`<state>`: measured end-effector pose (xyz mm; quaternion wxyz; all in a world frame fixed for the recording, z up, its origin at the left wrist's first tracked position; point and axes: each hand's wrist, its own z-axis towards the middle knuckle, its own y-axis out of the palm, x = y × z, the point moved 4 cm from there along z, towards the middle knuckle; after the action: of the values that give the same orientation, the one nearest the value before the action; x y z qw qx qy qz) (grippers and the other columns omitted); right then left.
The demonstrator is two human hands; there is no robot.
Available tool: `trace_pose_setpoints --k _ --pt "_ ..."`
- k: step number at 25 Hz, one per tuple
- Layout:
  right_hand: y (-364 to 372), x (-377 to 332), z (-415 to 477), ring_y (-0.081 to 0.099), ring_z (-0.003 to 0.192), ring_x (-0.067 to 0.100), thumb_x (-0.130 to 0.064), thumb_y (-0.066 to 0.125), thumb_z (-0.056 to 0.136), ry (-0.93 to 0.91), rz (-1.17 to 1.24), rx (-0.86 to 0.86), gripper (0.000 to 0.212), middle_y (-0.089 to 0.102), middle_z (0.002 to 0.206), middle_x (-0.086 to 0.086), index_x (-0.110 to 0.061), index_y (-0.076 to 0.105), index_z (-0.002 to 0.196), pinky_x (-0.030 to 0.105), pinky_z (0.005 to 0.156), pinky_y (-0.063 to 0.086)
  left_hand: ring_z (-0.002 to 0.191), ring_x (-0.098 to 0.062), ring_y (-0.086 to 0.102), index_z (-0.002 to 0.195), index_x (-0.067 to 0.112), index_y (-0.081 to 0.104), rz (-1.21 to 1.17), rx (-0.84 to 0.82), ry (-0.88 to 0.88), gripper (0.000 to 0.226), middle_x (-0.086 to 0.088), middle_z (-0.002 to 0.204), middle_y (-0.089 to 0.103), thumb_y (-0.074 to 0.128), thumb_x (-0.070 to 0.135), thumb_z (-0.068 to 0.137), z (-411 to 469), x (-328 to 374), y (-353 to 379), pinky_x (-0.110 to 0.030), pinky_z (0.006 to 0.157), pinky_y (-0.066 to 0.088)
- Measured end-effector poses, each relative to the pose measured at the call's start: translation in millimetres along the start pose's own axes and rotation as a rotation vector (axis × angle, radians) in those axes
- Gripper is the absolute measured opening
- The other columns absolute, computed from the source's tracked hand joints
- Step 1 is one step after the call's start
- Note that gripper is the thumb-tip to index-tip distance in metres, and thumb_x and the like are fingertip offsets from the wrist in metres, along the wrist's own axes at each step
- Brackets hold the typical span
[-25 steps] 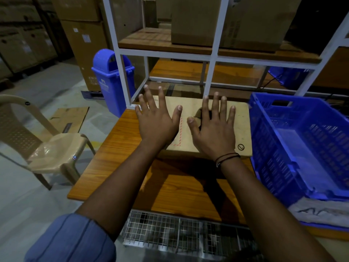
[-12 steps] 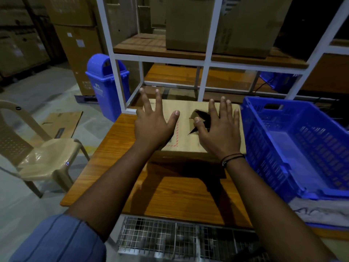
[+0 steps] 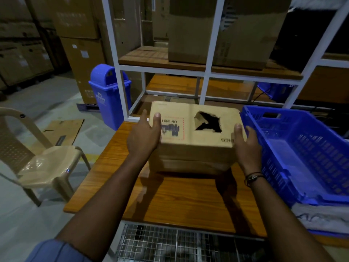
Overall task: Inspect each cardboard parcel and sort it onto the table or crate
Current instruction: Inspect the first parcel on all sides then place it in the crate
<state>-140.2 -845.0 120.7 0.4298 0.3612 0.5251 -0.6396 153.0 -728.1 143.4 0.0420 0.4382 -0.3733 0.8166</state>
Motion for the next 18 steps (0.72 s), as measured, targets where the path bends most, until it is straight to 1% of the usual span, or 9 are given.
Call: trace_pose_setpoints --k 2,4,7,8,10,12,14,16,18 --pt "-2.9 -8.7 0.8 0.054 0.127 0.027 -0.060 0.044 0.105 -0.092 0.050 0.104 0.064 0.053 0.149 0.010 -0.022 0.039 0.157 0.031 0.086 0.043 0.097 -0.004 0.057 0.144 0.025 0.054 -0.098 0.108 0.048 0.053 0.017 0.105 0.056 0.040 0.059 0.106 0.8 11.3 -16.2 -0.016 0.063 0.033" --pt "-0.9 -14.9 1.7 0.058 0.125 0.029 -0.061 0.048 0.101 -0.198 0.045 0.197 0.065 0.058 0.143 0.011 -0.023 0.040 0.154 0.034 0.090 0.047 0.093 -0.001 0.057 0.145 0.028 0.055 -0.168 0.198 0.106 0.052 0.016 0.106 0.058 0.049 0.058 0.104 0.7 17.8 -26.3 -0.011 0.064 0.035" --pt "12.6 -11.3 10.0 0.057 0.121 0.035 -0.060 0.052 0.098 -0.174 -0.087 0.220 0.067 0.058 0.136 0.014 -0.029 0.035 0.155 0.043 0.095 0.049 0.088 0.003 0.058 0.149 0.028 0.050 -0.118 0.145 0.186 0.052 0.010 0.109 0.066 0.060 0.048 0.102 -4.1 12.3 -13.0 -0.004 0.067 0.037" --pt "17.8 -8.0 13.7 0.055 0.123 0.038 -0.059 0.051 0.100 -0.126 -0.161 0.197 0.067 0.055 0.138 0.017 -0.030 0.031 0.156 0.046 0.098 0.047 0.096 -0.002 0.061 0.155 0.027 0.043 -0.094 0.090 0.202 0.059 0.006 0.119 0.067 0.061 0.045 0.101 -6.1 5.2 -3.2 -0.007 0.074 0.041" --pt "26.6 -1.4 17.4 0.051 0.127 0.042 -0.059 0.044 0.103 -0.090 -0.319 0.146 0.068 0.051 0.143 0.022 -0.027 0.023 0.160 0.051 0.102 0.045 0.129 -0.019 0.057 0.165 0.027 0.023 -0.060 -0.038 0.219 0.074 -0.006 0.151 0.053 0.059 0.043 0.102 -10.9 -6.9 18.9 -0.027 0.095 0.050" --pt "35.2 4.0 16.8 0.044 0.136 0.042 -0.057 0.037 0.105 -0.133 -0.477 0.122 0.073 0.043 0.154 0.022 -0.017 0.017 0.163 0.054 0.110 0.039 0.155 -0.035 0.024 0.167 0.031 0.003 0.113 -0.146 0.184 0.079 -0.012 0.173 0.010 0.049 0.050 0.105 -18.1 -15.6 45.8 -0.048 0.118 0.037" --pt "48.5 8.5 13.8 0.030 0.148 0.043 -0.058 0.030 0.106 -0.188 -0.647 0.078 0.077 0.025 0.166 0.023 -0.012 0.010 0.165 0.055 0.119 0.028 0.158 -0.043 -0.007 0.166 0.031 -0.005 0.410 -0.157 0.206 0.076 -0.014 0.172 -0.018 0.031 0.061 0.106 -26.9 -19.0 66.9 -0.056 0.125 0.014" --pt "69.0 11.1 8.8 0.007 0.157 0.044 -0.061 0.020 0.105 -0.242 -0.825 -0.024 0.078 0.003 0.171 0.023 -0.015 0.006 0.166 0.058 0.126 0.010 0.157 -0.041 -0.018 0.167 0.025 -0.002 0.562 -0.153 0.311 0.077 -0.016 0.171 -0.019 0.016 0.065 0.104 -30.4 -20.6 78.8 -0.058 0.128 0.000" --pt "91.1 8.7 2.8 -0.009 0.158 0.042 -0.063 0.014 0.105 -0.329 -0.925 -0.135 0.078 -0.009 0.172 0.017 -0.017 0.001 0.166 0.057 0.126 -0.007 0.157 -0.038 -0.021 0.167 0.022 -0.003 0.601 -0.188 0.349 0.078 -0.015 0.171 -0.017 0.010 0.065 0.104 -22.1 -26.4 85.9 -0.057 0.127 -0.004"
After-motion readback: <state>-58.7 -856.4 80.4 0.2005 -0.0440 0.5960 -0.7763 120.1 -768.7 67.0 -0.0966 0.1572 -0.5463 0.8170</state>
